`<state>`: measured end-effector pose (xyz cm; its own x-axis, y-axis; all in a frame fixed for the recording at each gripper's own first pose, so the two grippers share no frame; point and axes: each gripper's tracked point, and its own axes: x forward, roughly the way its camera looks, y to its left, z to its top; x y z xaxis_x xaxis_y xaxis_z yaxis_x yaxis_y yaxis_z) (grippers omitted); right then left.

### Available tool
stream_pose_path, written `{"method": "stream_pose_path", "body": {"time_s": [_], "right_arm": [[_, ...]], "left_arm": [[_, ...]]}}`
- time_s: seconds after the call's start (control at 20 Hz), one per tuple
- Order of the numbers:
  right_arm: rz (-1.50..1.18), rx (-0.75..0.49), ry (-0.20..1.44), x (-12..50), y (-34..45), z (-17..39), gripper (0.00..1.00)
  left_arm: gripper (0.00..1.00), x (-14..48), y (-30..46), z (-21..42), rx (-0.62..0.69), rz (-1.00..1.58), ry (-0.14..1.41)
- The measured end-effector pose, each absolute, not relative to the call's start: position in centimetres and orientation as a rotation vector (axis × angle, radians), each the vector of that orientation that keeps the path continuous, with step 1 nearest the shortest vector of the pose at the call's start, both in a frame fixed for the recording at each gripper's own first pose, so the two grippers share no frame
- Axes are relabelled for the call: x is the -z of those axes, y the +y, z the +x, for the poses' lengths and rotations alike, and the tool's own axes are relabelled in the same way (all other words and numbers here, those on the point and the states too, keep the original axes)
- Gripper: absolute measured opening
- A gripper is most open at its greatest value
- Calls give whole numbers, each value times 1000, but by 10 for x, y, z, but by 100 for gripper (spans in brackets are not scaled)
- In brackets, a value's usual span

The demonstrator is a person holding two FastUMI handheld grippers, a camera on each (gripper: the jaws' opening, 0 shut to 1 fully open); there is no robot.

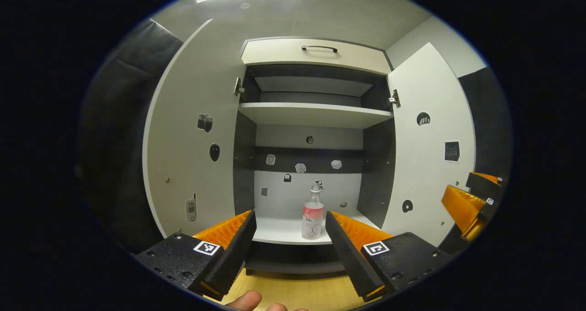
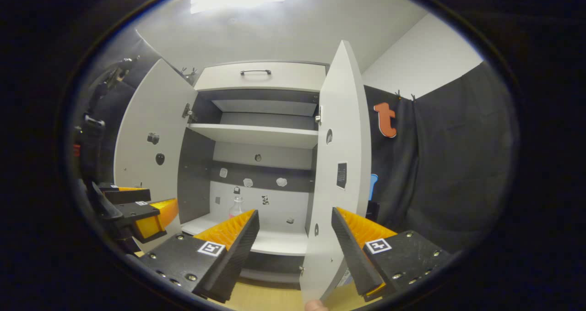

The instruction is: Grasp the bottle in the cabinet with the left hand and place it on the coaster, then close the right door with the right hand and the left door with the left hand.

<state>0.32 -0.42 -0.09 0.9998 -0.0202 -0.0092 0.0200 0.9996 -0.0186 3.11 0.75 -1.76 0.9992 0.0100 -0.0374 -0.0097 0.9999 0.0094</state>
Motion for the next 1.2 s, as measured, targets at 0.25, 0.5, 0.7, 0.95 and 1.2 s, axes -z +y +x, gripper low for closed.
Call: {"method": "stream_pose_path", "body": {"time_s": [0.25, 0.5, 0.7, 0.95, 1.2], "right_arm": [[-34, 79, 10, -1, -24, -5, 93], [-65, 184, 19, 1, -58, -20, 95], [-88, 312, 19, 0, -95, -36, 95], [-77, 459, 35, 5, -131, -56, 95], [-94, 504, 56, 8, -135, -56, 96]], "left_arm": [[98, 26, 0, 81, 37, 44, 38], [98, 56, -17, 144, 89, 47, 100], [98, 77, -30, 193, 98, 46, 136], [98, 93, -49, 245, 123, 40, 149], [98, 109, -51, 285, 102, 28, 174]]}}
